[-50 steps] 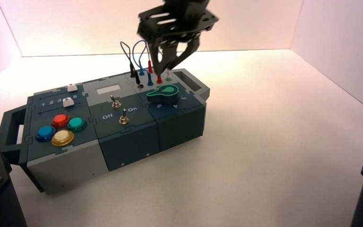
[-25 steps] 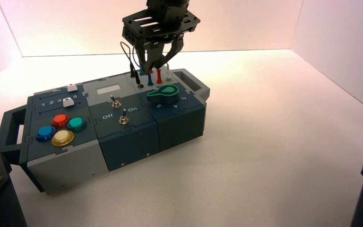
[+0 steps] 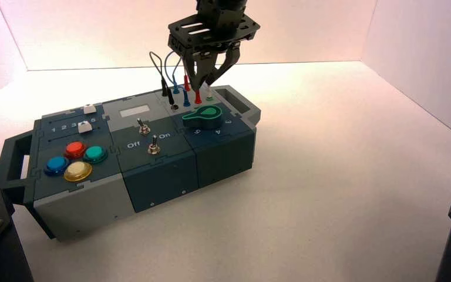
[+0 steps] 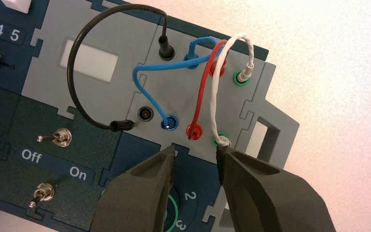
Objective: Pull the red wire.
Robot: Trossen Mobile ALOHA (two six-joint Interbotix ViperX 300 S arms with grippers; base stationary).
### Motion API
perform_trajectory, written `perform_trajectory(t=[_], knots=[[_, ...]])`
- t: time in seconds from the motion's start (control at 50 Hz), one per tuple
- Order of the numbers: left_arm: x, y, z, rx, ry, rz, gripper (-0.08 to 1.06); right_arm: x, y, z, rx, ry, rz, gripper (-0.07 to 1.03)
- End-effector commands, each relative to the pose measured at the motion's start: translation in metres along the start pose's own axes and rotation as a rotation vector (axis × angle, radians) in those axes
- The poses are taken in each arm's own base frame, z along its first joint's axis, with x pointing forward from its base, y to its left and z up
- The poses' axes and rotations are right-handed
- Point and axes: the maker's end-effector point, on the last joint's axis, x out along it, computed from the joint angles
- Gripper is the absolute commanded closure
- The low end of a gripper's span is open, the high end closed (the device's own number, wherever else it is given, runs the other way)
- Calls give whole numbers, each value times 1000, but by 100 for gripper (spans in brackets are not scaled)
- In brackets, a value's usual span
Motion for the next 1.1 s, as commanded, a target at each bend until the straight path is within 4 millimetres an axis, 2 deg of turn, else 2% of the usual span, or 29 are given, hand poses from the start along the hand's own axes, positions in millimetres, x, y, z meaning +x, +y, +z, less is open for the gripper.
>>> perform_trajectory(t=[0.02, 0.52, 0.9, 1.1], knots=[[-2, 1, 12, 0, -27, 5, 101, -12, -3, 19, 3, -55, -3, 49], [-3, 1, 13, 0, -31, 5, 101, -7, 9, 17, 33, -37, 30, 54], [-5, 1, 14, 1, -41, 5, 101, -4, 12, 29, 34, -54, 36, 55], [-5, 1, 15, 1, -44, 5, 101, 2, 12, 29, 34, -43, 35, 57]])
